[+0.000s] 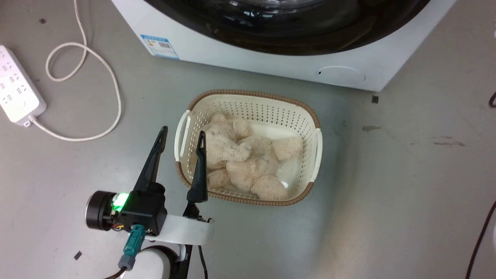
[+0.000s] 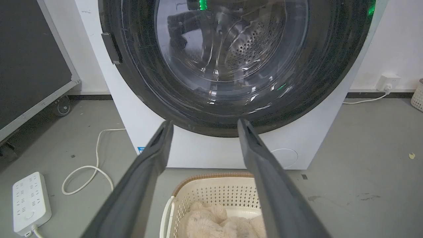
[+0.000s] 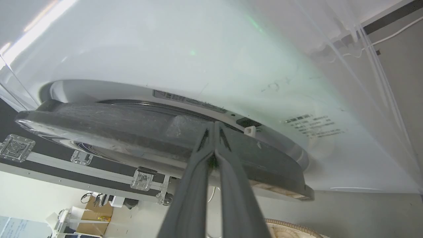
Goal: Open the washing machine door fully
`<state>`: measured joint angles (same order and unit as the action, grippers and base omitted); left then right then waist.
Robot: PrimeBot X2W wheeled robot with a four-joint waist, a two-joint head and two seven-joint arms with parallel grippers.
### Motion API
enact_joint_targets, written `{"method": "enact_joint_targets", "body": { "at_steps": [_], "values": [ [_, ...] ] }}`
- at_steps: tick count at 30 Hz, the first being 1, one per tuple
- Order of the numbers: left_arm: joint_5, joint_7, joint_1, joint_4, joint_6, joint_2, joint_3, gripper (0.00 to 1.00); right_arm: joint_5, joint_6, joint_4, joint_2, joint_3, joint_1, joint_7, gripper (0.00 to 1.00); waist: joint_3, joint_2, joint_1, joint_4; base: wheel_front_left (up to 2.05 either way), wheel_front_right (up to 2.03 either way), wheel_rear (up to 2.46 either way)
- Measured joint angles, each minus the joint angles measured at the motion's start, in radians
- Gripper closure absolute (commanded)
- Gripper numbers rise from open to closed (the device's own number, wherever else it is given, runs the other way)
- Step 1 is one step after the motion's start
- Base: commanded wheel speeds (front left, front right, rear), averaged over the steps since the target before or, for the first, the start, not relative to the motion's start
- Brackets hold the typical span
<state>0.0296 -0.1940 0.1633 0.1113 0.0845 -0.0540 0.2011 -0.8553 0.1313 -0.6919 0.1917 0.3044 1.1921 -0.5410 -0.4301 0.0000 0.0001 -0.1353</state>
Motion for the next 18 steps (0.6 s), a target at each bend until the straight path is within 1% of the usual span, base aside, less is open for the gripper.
{"method": "enact_joint_targets", "body": {
  "at_steps": [8, 18],
  "values": [
    [0.002, -0.014, 0.026, 0.01, 0.01, 0.0, 0.026, 0.0, -0.071, 0.0, -0.127, 0.022, 0.048, 0.128, -0.119, 1.0, -0.041, 0.0, 0.0, -0.025, 0.0, 0.0, 0.0],
    [0.014, -0.037, 0.055, 0.015, 0.02, 0.001, 0.051, 0.0, -0.106, 0.0, -0.223, 0.067, 0.067, 0.209, -0.22, 1.0, -0.088, 0.0, 0.0, -0.052, 0.0, 0.0, 0.0]
  ]
}}
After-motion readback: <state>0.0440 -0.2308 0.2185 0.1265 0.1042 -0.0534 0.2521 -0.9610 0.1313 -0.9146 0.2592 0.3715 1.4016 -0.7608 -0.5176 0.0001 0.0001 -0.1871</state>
